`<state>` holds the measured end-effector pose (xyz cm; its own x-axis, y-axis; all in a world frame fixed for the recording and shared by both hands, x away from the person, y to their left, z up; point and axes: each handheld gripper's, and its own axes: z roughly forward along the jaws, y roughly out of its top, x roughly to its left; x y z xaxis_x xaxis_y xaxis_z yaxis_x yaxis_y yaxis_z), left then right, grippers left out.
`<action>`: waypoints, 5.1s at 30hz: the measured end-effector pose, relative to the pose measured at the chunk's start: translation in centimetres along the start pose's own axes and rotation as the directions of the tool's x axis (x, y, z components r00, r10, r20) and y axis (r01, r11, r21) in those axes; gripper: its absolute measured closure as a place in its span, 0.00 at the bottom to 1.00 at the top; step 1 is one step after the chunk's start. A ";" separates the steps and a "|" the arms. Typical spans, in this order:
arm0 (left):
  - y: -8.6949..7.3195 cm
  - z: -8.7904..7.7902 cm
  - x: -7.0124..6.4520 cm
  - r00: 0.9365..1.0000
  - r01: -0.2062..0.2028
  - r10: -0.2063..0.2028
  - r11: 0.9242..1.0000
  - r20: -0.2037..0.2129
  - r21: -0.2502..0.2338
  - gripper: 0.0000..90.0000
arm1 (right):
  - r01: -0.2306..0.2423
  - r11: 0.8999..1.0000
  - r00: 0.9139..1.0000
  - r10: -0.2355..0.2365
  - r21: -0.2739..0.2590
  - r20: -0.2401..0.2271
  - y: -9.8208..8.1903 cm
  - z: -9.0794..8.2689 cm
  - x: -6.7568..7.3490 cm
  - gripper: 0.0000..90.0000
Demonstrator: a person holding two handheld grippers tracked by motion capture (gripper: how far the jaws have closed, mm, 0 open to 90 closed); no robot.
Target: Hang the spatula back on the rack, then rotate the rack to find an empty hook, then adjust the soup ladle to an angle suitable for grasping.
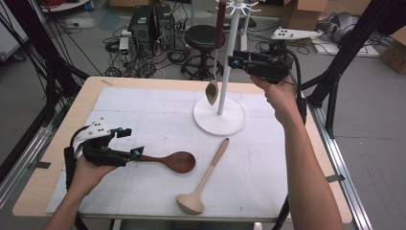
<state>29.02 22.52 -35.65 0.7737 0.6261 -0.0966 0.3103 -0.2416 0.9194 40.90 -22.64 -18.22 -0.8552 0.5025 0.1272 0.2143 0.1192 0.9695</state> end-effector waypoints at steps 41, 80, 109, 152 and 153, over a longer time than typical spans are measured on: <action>-0.3 -0.2 0.4 1.000 0.001 -0.001 1.000 -0.014 0.009 0.20 | -0.023 0.995 1.000 0.025 0.098 -0.013 -5.7 0.9 1.3 0.56; -0.6 0.3 -0.1 1.000 -0.008 0.008 1.000 -0.013 0.026 0.20 | -0.066 0.968 0.998 0.058 0.242 0.039 -16.9 0.4 3.5 0.51; -1.0 -0.1 0.1 1.000 0.013 -0.013 1.000 -0.028 0.009 0.20 | -0.065 0.943 0.995 0.036 0.326 0.093 -22.1 0.2 5.0 0.85; -1.0 0.1 0.1 1.000 0.014 -0.014 1.000 -0.022 0.009 0.20 | -0.165 0.876 0.978 0.088 0.453 0.187 -25.9 2.5 3.3 0.99; -1.0 0.1 0.1 1.000 0.014 -0.014 1.000 -0.024 0.009 0.20 | -0.164 0.876 0.979 0.086 0.454 0.188 -26.0 2.5 3.2 1.00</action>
<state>28.82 22.76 -36.58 0.7558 0.6471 -0.1002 0.3263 -0.2395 0.9144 33.79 -21.96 -43.57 -0.7299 0.6625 0.1684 0.5420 0.4108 0.7331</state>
